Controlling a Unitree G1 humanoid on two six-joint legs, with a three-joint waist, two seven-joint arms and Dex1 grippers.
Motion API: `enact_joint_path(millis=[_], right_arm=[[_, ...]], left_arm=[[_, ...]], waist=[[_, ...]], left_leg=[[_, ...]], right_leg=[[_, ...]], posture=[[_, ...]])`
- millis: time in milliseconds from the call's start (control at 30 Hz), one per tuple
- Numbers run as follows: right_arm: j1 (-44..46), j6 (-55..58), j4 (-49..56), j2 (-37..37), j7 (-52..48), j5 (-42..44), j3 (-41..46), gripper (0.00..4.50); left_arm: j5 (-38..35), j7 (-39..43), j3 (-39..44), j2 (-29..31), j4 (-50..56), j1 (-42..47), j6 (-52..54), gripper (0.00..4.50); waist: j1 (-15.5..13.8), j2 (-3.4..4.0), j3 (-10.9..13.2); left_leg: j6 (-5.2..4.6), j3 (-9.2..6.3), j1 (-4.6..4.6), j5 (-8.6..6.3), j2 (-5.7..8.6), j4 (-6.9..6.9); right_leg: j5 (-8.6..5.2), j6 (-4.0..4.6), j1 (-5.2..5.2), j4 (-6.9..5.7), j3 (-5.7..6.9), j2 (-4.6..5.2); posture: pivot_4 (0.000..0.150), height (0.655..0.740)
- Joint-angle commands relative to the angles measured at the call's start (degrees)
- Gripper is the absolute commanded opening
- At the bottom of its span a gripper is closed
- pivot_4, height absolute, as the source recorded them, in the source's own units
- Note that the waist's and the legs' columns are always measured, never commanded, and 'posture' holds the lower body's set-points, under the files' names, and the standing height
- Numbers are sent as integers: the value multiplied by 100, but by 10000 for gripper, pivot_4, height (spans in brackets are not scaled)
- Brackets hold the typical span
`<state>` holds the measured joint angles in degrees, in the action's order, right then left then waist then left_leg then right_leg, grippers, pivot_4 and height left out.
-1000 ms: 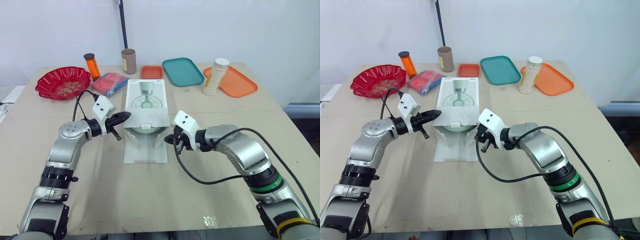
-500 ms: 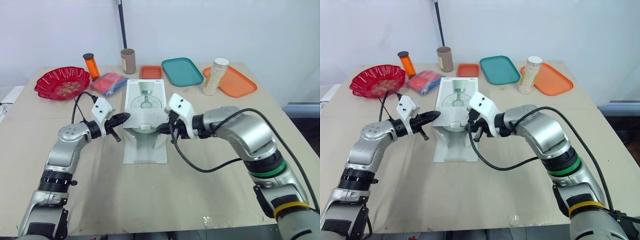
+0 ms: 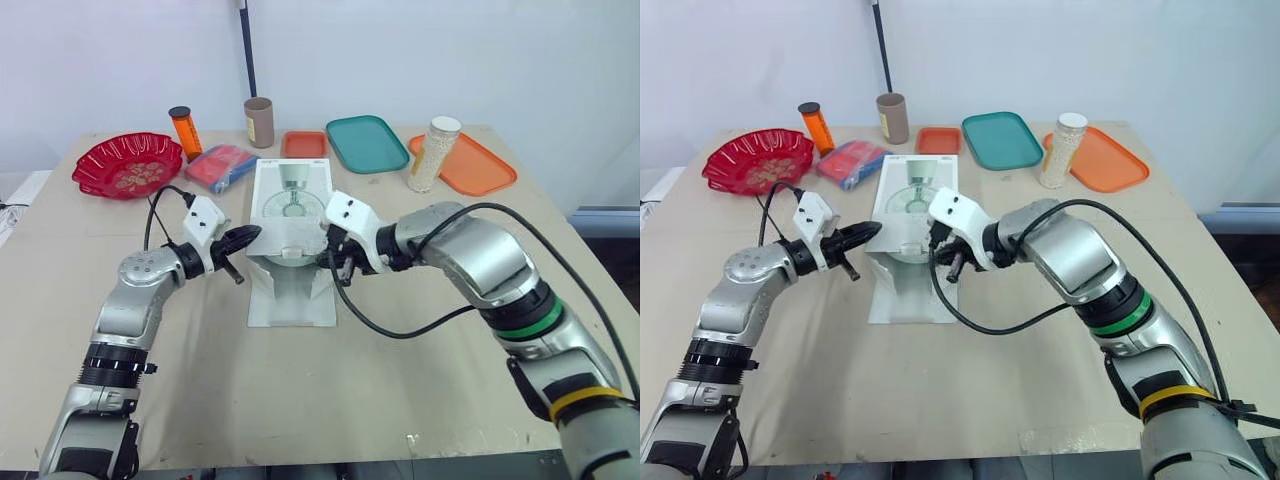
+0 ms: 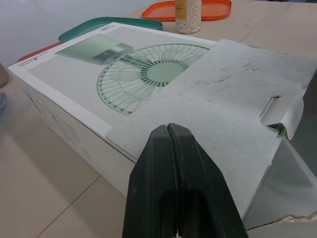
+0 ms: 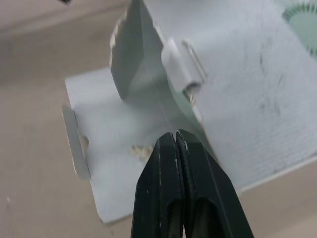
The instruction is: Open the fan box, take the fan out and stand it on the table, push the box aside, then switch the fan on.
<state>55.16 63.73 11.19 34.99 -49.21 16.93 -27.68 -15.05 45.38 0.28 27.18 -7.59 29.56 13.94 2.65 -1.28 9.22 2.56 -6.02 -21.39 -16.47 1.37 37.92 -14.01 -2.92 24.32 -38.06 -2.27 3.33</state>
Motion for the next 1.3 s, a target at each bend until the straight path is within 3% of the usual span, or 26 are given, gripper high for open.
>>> enact_joint_path(millis=[33, 333, 467, 767, 933, 1300], right_arm=[[111, -32, 195, 165, -53, -189, -158, 237], [-201, -416, 540, 811, -419, -449, -308, 237], [-385, -851, 223, 1042, -464, -769, -336, 237], [-328, -1083, -850, 93, 168, -1073, 127, 237], [-418, -928, -893, -350, 384, -913, 542, 237], [-754, -823, -362, -253, 235, -809, 708, 237]], left_arm=[[64, -11, -80, -69, -107, 31, -6, 0], [85, 33, -71, -110, -145, 58, -28, 0], [101, 29, -68, -97, -152, 54, -31, 0], [93, 38, -50, -40, -14, -62, 27, 0], [95, 30, -54, -30, 28, -84, 58, 0], [112, 46, -108, -77, -34, -21, 55, 0]], waist=[[0, 0, 0], [-19, 0, 0], [-14, 0, 0], [-9, -2, -1], [-7, -1, -1], [-5, -1, -1]], left_leg=[[0, 0, 0, 0, 0, 0], [0, -4, -4, 0, 3, 1], [0, -1, -2, 0, 1, 1], [3, 1, -1, 2, -1, 1], [3, -1, -2, 2, 0, 0], [2, -1, -2, 1, 0, 0]], right_leg=[[0, 0, 0, 0, 0, -1], [0, 0, -1, 2, 4, 3], [0, 0, -2, 3, 4, 1], [0, 0, -1, 2, 3, 0], [0, 0, -1, 2, 3, 1], [0, 0, -1, 1, 3, 0]], posture=[[1500, 7400], [1500, 7400], [1500, 7400], [1500, 7400], [1500, 7400], [1500, 7400]])
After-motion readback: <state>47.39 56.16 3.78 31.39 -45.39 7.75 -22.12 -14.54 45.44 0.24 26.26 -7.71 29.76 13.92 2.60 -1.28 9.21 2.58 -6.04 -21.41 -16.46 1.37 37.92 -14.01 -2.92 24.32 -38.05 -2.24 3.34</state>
